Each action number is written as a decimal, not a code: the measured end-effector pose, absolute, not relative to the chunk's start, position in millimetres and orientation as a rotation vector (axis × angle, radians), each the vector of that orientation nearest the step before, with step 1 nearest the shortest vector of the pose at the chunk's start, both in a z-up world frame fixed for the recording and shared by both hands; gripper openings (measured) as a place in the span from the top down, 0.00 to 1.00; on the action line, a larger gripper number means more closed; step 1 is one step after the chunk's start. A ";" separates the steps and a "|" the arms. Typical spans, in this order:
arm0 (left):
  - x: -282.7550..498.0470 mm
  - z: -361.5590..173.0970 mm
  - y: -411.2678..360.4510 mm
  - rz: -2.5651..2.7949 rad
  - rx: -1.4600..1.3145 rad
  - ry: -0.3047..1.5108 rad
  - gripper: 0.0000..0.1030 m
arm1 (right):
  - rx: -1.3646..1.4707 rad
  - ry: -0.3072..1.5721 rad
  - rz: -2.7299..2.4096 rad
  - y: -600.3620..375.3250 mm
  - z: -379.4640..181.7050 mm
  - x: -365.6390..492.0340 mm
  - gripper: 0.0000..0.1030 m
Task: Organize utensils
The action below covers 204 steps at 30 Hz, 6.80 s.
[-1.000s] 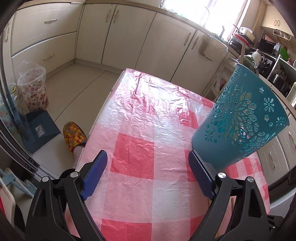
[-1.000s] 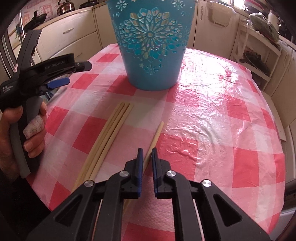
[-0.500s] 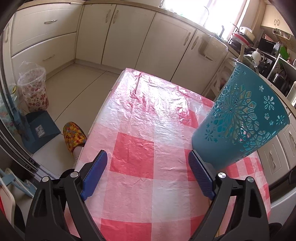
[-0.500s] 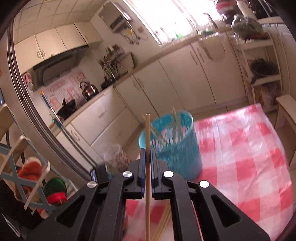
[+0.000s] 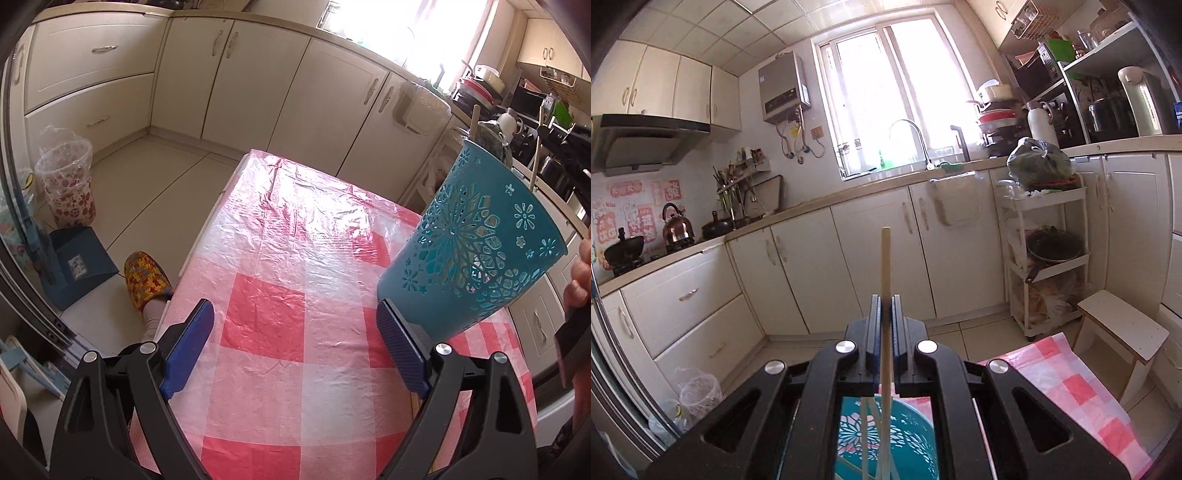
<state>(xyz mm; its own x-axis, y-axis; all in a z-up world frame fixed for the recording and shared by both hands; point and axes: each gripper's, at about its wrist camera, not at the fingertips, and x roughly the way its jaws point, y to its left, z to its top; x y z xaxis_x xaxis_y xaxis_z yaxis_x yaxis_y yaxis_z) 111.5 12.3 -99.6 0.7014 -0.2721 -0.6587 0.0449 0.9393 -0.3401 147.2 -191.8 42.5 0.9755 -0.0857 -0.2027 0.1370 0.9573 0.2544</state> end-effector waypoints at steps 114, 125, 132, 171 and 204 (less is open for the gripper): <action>61.3 -113.3 -76.9 -0.288 0.121 0.989 0.10 | 0.202 0.870 0.051 -181.2 -115.8 35.2 0.91; 60.1 -113.5 -80.0 -0.280 0.119 1.003 0.09 | 0.204 0.870 0.051 -181.7 -115.0 35.9 0.91; 52.4 -115.7 -87.4 -0.284 0.153 1.011 0.09 | 0.209 0.870 0.052 -181.5 -114.4 36.2 0.91; 57.9 -116.4 -73.5 -0.191 0.073 0.991 0.08 | 0.126 0.816 0.028 -171.9 -117.5 33.0 0.89; 55.7 -116.1 -70.7 -0.207 0.065 0.988 0.08 | 0.053 0.812 -0.080 -160.0 -118.1 33.0 0.74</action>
<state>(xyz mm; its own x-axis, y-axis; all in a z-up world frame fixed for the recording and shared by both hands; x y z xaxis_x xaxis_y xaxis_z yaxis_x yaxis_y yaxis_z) 55.7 -70.7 -116.1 0.5325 -0.1437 -0.8341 0.2025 0.9785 -0.0393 33.0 -160.0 -118.1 0.6855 -0.0513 -0.7263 0.0917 0.9957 0.0161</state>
